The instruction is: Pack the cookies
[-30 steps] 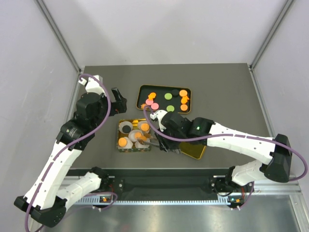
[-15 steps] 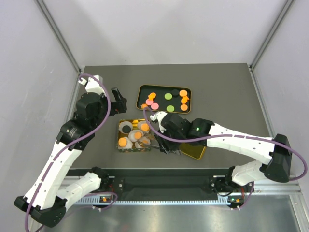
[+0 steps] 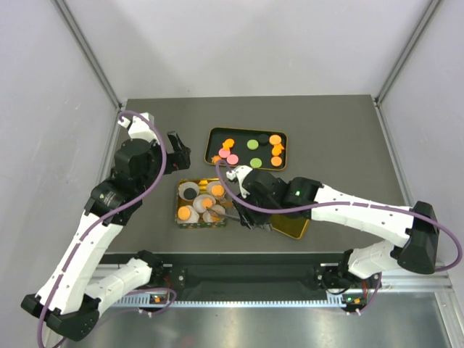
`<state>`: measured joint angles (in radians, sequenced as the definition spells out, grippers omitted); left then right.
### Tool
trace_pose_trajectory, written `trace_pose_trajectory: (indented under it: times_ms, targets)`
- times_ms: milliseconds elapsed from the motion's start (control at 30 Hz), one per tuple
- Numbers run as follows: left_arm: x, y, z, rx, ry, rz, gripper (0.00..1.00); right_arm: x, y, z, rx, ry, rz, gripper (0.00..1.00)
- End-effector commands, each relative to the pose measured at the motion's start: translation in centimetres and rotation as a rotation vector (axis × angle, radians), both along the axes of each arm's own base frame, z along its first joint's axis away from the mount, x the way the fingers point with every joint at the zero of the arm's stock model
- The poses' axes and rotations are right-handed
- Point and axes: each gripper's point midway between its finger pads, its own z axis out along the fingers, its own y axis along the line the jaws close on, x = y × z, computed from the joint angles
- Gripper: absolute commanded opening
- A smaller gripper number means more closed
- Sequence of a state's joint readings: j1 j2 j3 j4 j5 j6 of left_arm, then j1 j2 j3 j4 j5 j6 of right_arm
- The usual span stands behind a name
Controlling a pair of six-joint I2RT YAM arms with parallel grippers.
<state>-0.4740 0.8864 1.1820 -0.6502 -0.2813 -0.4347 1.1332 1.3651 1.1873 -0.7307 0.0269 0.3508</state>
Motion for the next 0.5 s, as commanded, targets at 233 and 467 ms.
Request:
trace_pose_trajectory:
  times_ms: [233, 467]
  targets:
    - [0.5, -0.7, 1.3, -0.040, -0.049, -0.021, 0.99, 13.1, -8.4, 5.8, 0.109, -0.189, -0.412, 0.46]
    - [0.5, -1.9, -0.3, -0.056, -0.008, -0.067, 0.99, 22.4, -17.7, 4.8, 0.119, -0.231, -0.778, 0.47]
